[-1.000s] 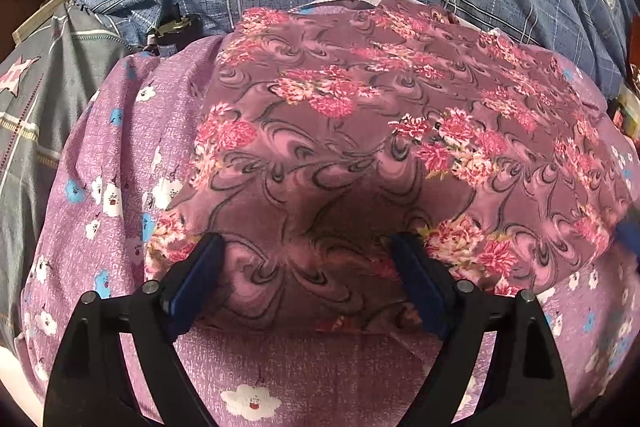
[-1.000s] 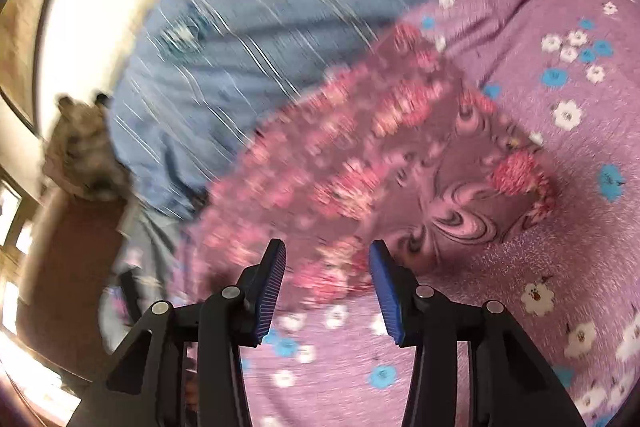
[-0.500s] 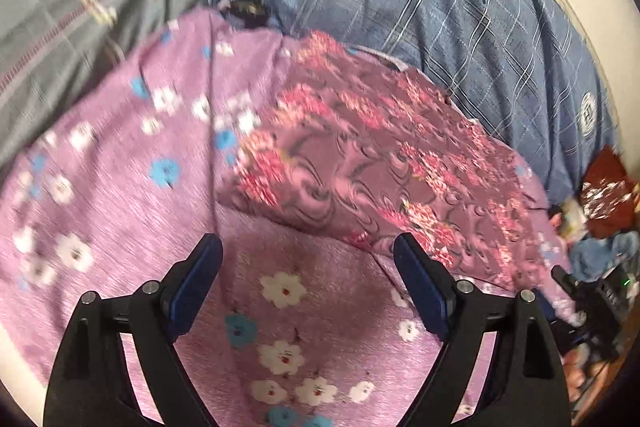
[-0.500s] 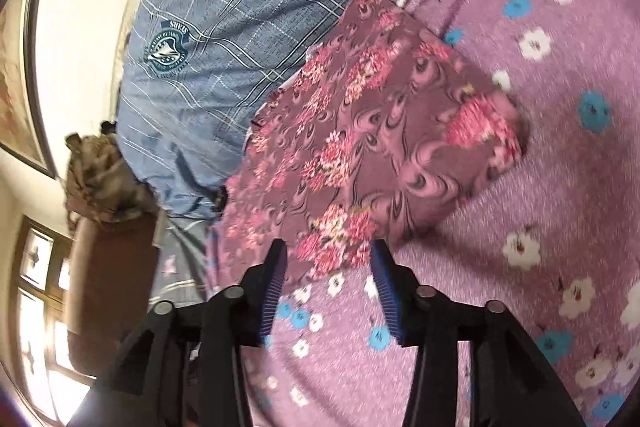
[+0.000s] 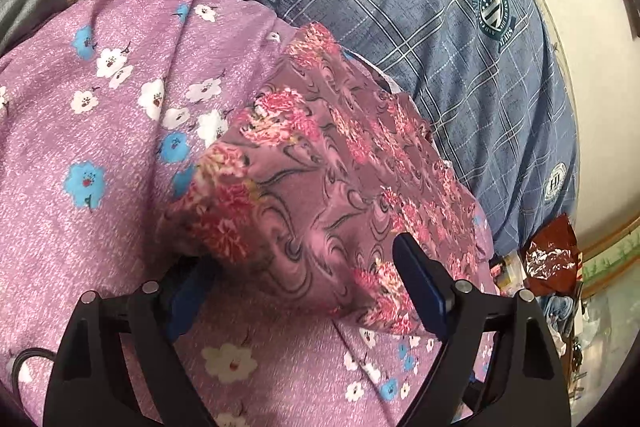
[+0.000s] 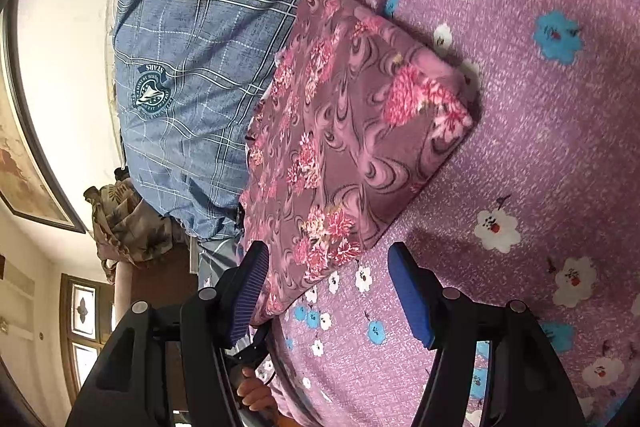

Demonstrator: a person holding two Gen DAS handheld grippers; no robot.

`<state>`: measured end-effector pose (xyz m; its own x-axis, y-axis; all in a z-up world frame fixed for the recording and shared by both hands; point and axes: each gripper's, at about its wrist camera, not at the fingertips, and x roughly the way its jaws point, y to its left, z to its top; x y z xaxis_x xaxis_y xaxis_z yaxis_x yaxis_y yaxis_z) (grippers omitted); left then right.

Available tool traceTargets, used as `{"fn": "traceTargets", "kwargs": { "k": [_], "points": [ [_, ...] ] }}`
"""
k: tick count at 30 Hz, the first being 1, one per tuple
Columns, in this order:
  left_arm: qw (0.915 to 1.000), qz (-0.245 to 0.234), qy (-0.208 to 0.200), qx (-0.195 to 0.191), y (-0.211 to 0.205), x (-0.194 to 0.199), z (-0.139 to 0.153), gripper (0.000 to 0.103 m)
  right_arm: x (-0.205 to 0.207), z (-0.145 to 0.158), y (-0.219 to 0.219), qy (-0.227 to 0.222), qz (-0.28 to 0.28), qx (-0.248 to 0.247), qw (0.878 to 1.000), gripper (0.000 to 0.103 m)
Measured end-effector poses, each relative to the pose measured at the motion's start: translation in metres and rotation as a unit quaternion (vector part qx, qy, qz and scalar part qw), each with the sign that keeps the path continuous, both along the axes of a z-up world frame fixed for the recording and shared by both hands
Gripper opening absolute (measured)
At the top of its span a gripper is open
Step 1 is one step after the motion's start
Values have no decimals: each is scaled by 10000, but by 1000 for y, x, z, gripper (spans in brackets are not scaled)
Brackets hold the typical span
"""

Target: Fold small clothes

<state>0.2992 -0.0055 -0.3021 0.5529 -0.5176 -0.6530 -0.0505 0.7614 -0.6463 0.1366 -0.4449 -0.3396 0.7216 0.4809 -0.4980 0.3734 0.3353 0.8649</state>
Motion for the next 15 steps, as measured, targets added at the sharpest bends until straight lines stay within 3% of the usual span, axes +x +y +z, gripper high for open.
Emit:
{"fn": "traceTargets", "kwargs": {
  "k": [3, 4, 7, 10, 15],
  "points": [
    [9998, -41, -189, 104, -5, 0, 5, 60, 1, -2, -1, -21, -36, 4, 10000, 65],
    [9995, -69, -246, 165, -7, 1, 6, 59, 1, -3, -2, -21, -81, 9, 10000, 65],
    [9997, 4, -229, 32, -6, 4, 5, 59, 3, -9, -8, 24, -306, 111, 9995, 65],
    [9993, 134, -118, -327, -2, 10, -1, 73, 8, -14, -15, -27, -588, 269, 9979, 62],
    [9989, 224, -246, -333, -6, 13, -1, 72, 23, -10, -15, -144, -950, 185, 9952, 64]
  ]
}}
